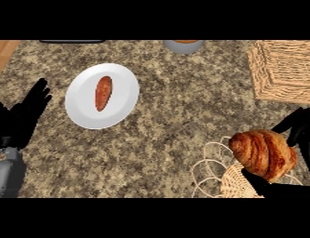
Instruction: Pick the croissant from the placemat and place it in the basket
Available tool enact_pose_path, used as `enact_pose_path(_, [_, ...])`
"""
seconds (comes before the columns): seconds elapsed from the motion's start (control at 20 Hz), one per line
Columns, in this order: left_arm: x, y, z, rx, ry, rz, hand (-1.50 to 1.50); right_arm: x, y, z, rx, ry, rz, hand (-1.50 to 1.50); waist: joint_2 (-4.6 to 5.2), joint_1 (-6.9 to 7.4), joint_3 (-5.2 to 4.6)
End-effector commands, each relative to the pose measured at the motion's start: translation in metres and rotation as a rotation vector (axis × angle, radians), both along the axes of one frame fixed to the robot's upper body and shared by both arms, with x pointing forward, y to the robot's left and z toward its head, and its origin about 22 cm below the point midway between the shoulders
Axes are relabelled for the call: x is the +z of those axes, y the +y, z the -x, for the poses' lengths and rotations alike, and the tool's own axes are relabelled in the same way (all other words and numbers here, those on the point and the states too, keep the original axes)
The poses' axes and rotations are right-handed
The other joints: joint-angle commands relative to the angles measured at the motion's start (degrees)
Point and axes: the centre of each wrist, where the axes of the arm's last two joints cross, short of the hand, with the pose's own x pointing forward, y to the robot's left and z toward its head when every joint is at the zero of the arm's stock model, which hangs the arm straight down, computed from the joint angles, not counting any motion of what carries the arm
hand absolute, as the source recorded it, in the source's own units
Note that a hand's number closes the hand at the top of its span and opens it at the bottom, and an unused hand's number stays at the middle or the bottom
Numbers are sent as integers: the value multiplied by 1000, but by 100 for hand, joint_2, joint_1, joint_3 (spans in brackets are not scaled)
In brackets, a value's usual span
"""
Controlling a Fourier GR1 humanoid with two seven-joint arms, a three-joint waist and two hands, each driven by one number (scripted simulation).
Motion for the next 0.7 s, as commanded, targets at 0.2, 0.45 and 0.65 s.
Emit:
enact_pose_path(0.2, [-7,9,-5,9,8,1,0,77,-21,-52,-165,-73,-4,150,4,0,2])
enact_pose_path(0.45, [5,-3,-7,-10,-1,-2,0,59,-56,-95,-279,-70,59,150,16,20,10])
enact_pose_path(0.65, [8,-28,-6,9,5,3,0,52,-83,-99,-297,-60,64,150,-1,-28,12])
